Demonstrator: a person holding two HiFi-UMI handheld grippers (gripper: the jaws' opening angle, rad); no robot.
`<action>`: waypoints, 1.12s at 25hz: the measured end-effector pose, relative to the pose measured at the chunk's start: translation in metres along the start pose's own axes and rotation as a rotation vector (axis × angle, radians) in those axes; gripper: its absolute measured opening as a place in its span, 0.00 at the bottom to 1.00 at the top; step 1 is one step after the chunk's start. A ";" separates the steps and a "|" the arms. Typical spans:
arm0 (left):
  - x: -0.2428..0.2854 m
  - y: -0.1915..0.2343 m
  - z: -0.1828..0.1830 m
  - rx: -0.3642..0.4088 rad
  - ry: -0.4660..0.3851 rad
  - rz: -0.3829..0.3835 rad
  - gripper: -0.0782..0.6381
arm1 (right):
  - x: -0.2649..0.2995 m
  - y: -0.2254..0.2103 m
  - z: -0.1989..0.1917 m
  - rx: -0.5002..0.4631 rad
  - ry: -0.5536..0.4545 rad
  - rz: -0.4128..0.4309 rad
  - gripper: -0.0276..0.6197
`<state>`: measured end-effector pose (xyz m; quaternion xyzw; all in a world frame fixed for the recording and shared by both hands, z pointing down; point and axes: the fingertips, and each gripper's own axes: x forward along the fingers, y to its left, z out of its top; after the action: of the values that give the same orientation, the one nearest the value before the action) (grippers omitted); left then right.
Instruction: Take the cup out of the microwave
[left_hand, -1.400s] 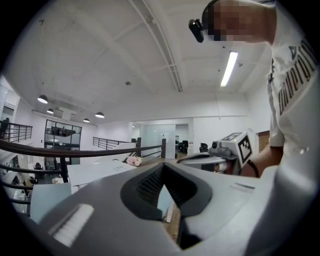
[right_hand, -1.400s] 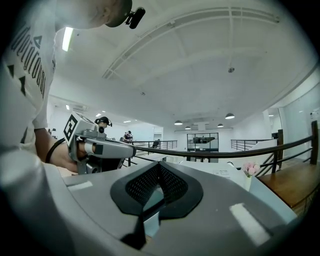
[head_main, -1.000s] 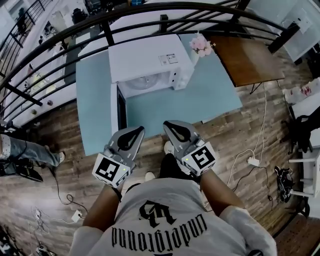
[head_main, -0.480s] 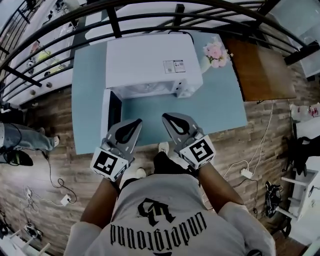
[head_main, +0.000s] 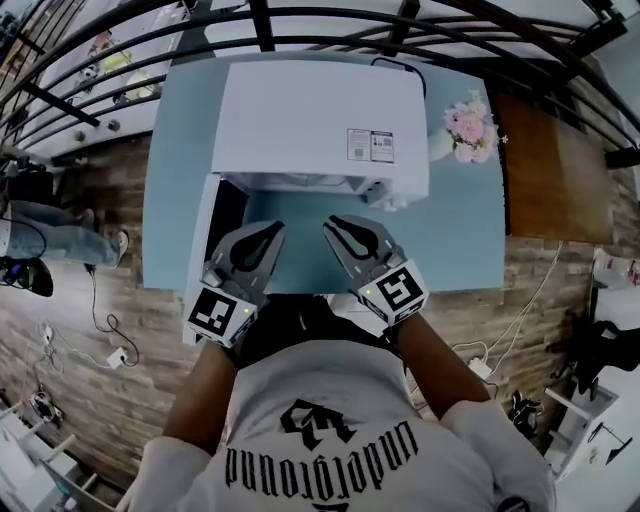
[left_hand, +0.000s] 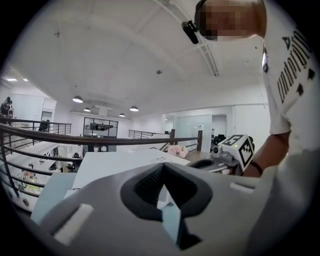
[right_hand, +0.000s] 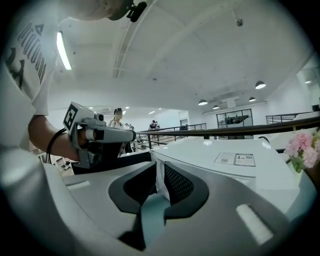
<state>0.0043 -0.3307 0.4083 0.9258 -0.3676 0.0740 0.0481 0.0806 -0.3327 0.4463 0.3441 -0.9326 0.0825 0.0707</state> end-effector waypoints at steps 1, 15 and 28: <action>0.004 0.002 -0.004 0.001 0.001 0.004 0.18 | 0.004 -0.003 -0.005 0.002 0.005 0.006 0.10; 0.030 0.016 -0.069 -0.108 0.108 0.003 0.18 | 0.051 -0.031 -0.067 0.059 0.073 0.043 0.18; 0.060 0.054 -0.115 -0.123 0.105 0.036 0.18 | 0.104 -0.054 -0.126 0.096 0.123 0.014 0.23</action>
<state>-0.0012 -0.3936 0.5334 0.9092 -0.3849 0.1004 0.1227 0.0463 -0.4132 0.5945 0.3347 -0.9239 0.1486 0.1109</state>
